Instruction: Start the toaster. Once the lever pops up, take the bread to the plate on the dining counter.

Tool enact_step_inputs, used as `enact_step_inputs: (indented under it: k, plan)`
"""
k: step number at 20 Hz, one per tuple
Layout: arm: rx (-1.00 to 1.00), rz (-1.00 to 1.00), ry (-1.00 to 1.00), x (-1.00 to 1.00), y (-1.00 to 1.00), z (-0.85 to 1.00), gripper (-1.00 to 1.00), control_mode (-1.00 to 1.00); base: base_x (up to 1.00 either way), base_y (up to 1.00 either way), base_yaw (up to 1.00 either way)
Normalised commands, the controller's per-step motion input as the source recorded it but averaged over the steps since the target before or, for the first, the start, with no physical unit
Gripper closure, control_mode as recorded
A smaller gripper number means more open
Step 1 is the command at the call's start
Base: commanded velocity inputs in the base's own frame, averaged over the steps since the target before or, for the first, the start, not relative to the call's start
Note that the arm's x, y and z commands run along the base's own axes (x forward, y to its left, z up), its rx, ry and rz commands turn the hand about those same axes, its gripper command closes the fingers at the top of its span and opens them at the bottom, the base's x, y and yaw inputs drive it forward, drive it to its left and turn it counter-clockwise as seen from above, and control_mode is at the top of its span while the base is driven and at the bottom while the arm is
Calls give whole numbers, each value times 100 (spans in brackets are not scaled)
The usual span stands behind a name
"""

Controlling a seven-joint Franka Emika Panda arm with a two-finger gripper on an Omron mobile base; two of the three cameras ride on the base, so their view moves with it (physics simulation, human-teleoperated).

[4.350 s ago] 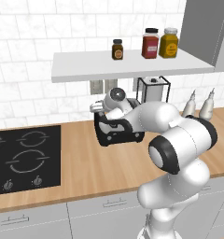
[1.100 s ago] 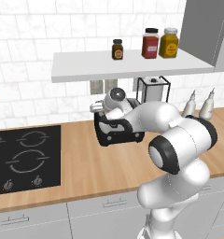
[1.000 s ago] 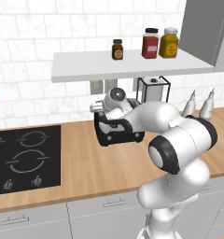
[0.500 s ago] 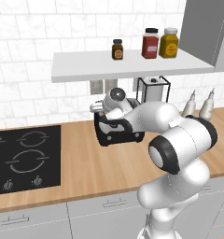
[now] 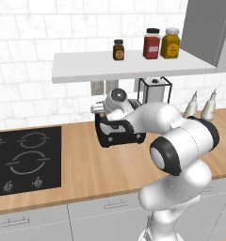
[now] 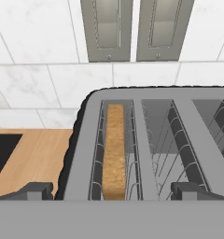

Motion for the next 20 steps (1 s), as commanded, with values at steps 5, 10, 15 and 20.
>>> enact_step_inputs:
  k: [5, 10, 15, 20]
  plan:
    - [0, 0, 0, 0, 0, 0, -100, -100, 0, 0, 0]
    - [0, 0, 0, 0, 0, 0, -100, -100, 0, 0, 0]
    - [0, 0, 0, 0, 0, 0, -100, -100, 0, 0, 0]
    - [0, 0, 0, 0, 0, 0, -100, -100, 0, 0, 0]
